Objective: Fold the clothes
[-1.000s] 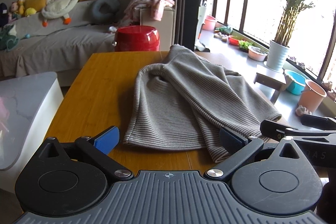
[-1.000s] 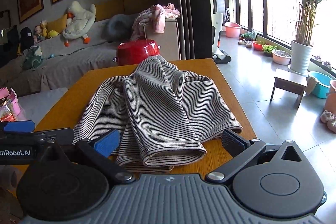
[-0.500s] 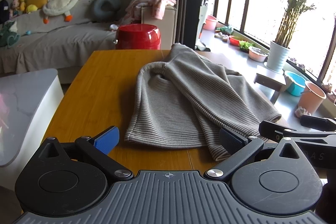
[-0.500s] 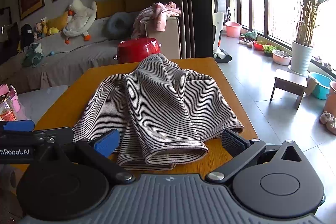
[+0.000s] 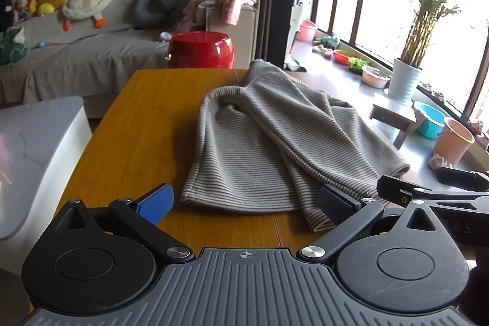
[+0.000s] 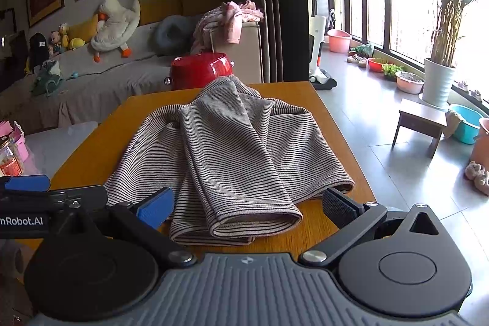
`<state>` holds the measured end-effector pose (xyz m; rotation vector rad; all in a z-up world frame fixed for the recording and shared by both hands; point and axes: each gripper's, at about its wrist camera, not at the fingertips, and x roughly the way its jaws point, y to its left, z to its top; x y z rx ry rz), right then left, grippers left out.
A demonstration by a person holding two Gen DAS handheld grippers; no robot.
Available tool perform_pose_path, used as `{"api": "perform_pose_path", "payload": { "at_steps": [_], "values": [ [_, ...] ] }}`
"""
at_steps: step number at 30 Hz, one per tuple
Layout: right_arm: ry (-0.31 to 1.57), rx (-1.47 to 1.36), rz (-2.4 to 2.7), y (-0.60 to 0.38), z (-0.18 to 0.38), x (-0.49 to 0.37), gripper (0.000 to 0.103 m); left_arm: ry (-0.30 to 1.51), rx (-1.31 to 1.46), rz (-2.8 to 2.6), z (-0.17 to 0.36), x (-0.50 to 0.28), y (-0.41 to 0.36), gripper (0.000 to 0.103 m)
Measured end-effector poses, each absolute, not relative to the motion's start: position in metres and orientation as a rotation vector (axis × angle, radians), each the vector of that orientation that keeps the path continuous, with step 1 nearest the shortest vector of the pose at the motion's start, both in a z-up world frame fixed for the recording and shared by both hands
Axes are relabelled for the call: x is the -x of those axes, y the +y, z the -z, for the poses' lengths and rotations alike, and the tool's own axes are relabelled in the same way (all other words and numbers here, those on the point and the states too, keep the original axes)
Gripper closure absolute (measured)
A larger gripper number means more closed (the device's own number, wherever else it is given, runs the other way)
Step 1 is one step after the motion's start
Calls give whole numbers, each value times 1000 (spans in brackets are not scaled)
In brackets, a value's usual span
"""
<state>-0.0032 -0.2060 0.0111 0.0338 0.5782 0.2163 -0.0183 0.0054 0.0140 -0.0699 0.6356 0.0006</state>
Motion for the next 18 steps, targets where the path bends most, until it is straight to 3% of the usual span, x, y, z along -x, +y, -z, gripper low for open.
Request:
{"api": "perform_pose_path", "payload": {
  "at_steps": [18],
  "values": [
    [592, -37, -218, -205, -9, 2, 0, 649, 75, -2, -11, 17, 6, 0]
  ]
}}
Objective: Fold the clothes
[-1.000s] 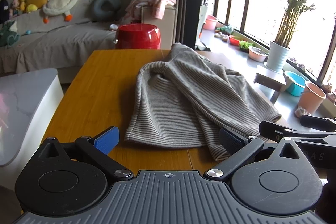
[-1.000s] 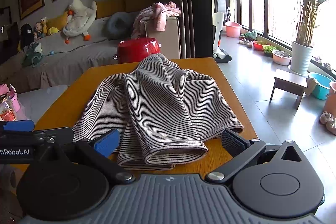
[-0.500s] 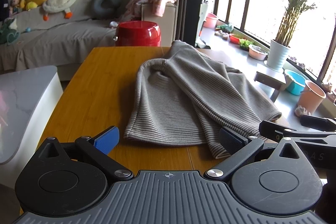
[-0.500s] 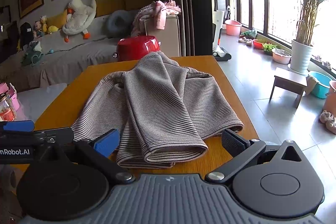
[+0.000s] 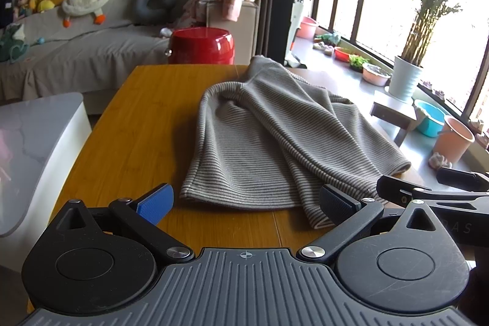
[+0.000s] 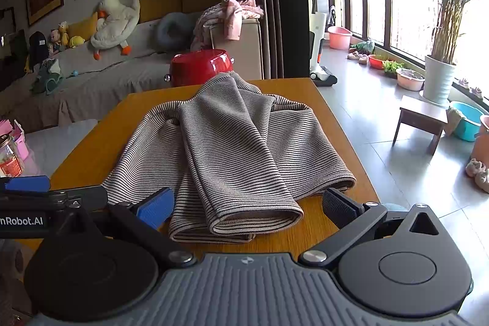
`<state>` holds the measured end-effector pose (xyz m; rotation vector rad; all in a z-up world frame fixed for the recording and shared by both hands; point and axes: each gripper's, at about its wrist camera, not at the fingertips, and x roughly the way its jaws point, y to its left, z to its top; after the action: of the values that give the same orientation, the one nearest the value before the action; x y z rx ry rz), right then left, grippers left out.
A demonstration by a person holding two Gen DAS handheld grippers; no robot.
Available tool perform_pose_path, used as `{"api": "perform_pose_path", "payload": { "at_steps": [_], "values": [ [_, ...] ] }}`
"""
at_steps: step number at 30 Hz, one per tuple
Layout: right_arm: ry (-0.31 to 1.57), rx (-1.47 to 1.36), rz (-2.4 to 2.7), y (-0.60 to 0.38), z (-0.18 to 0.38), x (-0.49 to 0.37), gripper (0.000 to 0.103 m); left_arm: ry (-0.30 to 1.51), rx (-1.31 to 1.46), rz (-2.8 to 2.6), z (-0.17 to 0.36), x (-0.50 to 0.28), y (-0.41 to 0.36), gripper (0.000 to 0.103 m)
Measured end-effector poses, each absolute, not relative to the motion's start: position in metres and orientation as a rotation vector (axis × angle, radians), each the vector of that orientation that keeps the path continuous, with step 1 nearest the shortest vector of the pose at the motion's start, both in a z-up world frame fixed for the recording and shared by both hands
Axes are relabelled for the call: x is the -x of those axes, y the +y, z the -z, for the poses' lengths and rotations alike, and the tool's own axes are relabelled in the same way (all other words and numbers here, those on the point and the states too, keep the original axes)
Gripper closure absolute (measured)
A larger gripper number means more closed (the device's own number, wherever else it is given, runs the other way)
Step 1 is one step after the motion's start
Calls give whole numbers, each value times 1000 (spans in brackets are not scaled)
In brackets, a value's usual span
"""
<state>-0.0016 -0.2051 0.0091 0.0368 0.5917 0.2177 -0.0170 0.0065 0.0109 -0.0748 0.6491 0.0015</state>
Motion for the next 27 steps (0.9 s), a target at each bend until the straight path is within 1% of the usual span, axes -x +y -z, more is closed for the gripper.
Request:
{"api": "perform_pose_path", "payload": {
  "at_steps": [27],
  "values": [
    [633, -44, -243, -206, 3, -10, 0, 698, 108, -7, -3, 4, 15, 0]
  ]
}}
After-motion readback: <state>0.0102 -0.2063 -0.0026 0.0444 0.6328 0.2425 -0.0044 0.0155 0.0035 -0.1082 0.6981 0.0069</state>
